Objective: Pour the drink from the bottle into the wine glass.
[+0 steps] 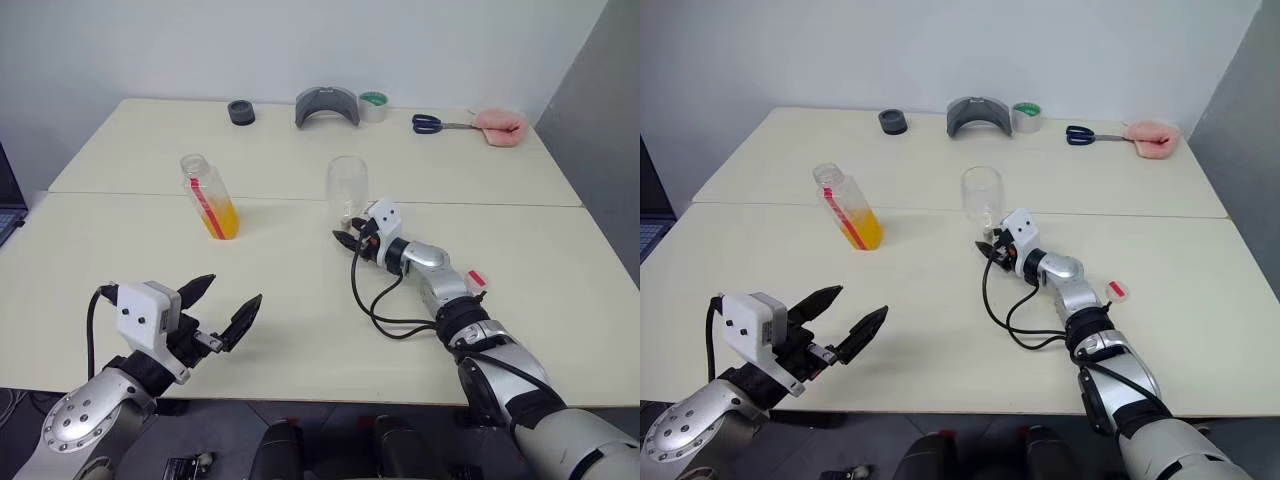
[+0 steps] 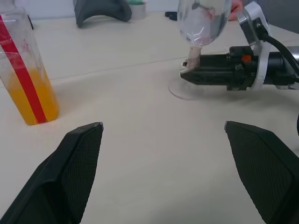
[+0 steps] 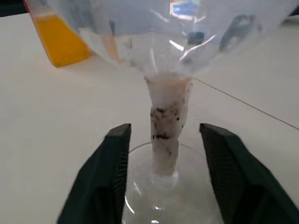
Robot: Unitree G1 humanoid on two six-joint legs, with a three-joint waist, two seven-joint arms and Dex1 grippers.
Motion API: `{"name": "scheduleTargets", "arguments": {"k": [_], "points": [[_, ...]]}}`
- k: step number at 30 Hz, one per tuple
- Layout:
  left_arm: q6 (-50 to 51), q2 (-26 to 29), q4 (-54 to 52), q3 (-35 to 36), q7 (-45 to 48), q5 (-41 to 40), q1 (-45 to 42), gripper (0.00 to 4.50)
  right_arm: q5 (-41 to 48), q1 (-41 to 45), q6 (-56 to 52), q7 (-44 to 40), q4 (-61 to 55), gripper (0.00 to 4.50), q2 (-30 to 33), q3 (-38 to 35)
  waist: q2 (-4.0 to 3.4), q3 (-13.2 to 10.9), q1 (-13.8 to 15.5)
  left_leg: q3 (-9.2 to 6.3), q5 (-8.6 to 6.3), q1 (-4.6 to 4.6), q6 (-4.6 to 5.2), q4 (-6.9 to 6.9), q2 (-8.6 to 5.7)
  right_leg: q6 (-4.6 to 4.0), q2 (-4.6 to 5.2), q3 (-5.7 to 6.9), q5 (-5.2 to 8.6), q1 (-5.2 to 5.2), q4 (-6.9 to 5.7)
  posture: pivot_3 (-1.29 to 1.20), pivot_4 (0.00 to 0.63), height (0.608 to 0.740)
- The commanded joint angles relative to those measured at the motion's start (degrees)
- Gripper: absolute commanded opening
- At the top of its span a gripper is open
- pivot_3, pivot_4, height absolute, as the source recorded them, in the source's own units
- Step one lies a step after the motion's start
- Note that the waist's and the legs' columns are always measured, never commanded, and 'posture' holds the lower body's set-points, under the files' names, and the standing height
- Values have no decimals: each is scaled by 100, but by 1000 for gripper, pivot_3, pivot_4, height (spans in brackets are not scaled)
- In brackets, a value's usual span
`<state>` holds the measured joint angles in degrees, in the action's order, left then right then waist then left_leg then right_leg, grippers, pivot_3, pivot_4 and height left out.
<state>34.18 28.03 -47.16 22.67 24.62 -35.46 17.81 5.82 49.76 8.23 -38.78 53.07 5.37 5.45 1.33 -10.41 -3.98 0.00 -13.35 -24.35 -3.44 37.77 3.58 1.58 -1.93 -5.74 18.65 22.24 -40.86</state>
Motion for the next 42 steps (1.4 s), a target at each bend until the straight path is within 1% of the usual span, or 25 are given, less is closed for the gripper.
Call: {"name": "scheduleTargets", "arguments": {"k": [1, 2, 3, 6, 8, 10, 12, 13, 15, 18, 20, 25, 26, 27, 34, 42], "points": [[-147, 84, 82, -65, 85, -19, -137, 4500, 161, -315, -117, -218, -724, 3938, 145, -146, 0, 0, 2, -1, 0, 0, 0, 0, 0, 0, 0, 1, 0, 0, 0, 0, 150, 740], [-183, 103, 186, -45, 118, 10, -183, 4500, 220, -548, -316, -302, -1137, 4305, 302, -179, 0, 0, 20, -2, 0, 0, 0, 0, 0, 0, 0, 1, 0, -1, 0, 0, 150, 740], [-212, 112, 252, -35, 136, 36, -209, 4500, 260, -719, -481, -355, -1456, 4472, 414, -207, 0, 0, 50, -3, 0, -1, 0, 0, -2, 0, 1, 3, 0, -1, 1, 0, 150, 740], [-350, 76, 443, 83, 145, 46, -228, 4500, 544, -1456, -1244, -633, -3123, 4472, 1030, -306, -2, -1, 102, -4, 0, -6, 0, 0, -2, 0, 9, 2, 1, 0, 4, 0, 150, 740], [-545, 24, 607, 73, 127, 200, -185, 4500, 911, -1911, -1858, -800, -4270, 4472, 1413, -420, -5, -3, 101, 0, -1, -9, 0, 0, -1, 1, 13, -1, 1, 1, 7, 0, 150, 740], [-819, -8, 820, 14, 160, 485, -36, 4500, 1769, -2396, -2926, -1043, -5732, 4472, 1909, -647, -9, -6, 66, 2, -1, -7, 0, -1, -3, 1, 7, -2, 1, 2, 8, 0, 150, 740], [-1006, -86, 1024, 84, 65, 621, -69, 4500, 2744, -2654, -3975, -1175, -6957, 4472, 2426, -906, -14, -9, 51, -1, -1, -4, 0, -8, 3, -2, 6, -3, 5, 1, 7, 0, 150, 740], [-1104, -120, 1145, 132, -6, 683, -169, 4500, 3207, -2661, -4435, -1133, -7369, 4472, 2634, -1040, -14, -9, 38, -1, -1, -1, 0, -14, 3, -4, 6, -4, 6, 2, 6, 0, 150, 740], [-1261, -169, 1422, 207, -165, 814, -428, 4500, 3857, -2548, -5074, -983, -7865, 4472, 2915, -1233, -7, -10, 34, -7, -1, 4, 0, -17, 8, 1, 1, -1, 11, 1, 6, 0, 150, 740], [-1361, -106, 1864, 203, -295, 998, -848, 4500, 4296, -2227, -5570, -760, -8104, 4472, 3087, -1284, -1, -9, 37, -10, 0, 15, 1, -16, 9, 17, -7, -1, 21, -6, 5, 0, 150, 740], [-1514, 53, 2173, 55, -276, 1321, -1064, 4500, 4271, -2035, -5604, -674, -8124, 4472, 3094, -1178, 4, -10, 37, -1, 0, 18, 1, -10, 7, 20, -14, -8, 22, -8, 5, 0, 150, 740], [-1744, 164, 2950, -108, -219, 1503, -1899, 4500, 4271, -1639, -5704, -250, -8185, 4472, 2829, -998, 6, -9, 73, 4, 0, -3, 1, -6, 2, 22, -7, -6, 20, 5, 11, 0, 150, 740], [-1780, 169, 3095, -118, -211, 1519, -2048, 4500, 4287, -1627, -5722, -190, -8195, 4472, 2799, -1000, 7, -9, 77, 2, 0, -5, 1, -6, 2, 20, -7, -2, 19, 5, 11, 0, 150, 740], [-1842, 191, 3244, -137, -174, 1551, -2176, 4500, 4285, -1638, -5733, -145, -8214, 4472, 2781, -991, 7, -8, 81, 0, 0, -8, 1, -6, 2, -1, -7, 0, 7, 5, 12, 0, 150, 740], [-2271, 342, 4181, -275, 62, 1796, -2857, 4500, 4361, -1688, -5738, 90, -8290, 4472, 2772, -985, 7, -8, 104, -4, -1, -21, 0, -8, 1, -4, -2, 7, 5, 8, 22, 0, 150, 740], [-2626, 328, 4922, -492, 279, 1908, -3440, 4500, 4869, -1753, -5855, 115, -8421, 4472, 2850, -1178, 7, -9, 110, -8, -1, -24, 0, -8, 1, -3, -2, 14, 5, 7, 23, 0, 150, 740]]}}
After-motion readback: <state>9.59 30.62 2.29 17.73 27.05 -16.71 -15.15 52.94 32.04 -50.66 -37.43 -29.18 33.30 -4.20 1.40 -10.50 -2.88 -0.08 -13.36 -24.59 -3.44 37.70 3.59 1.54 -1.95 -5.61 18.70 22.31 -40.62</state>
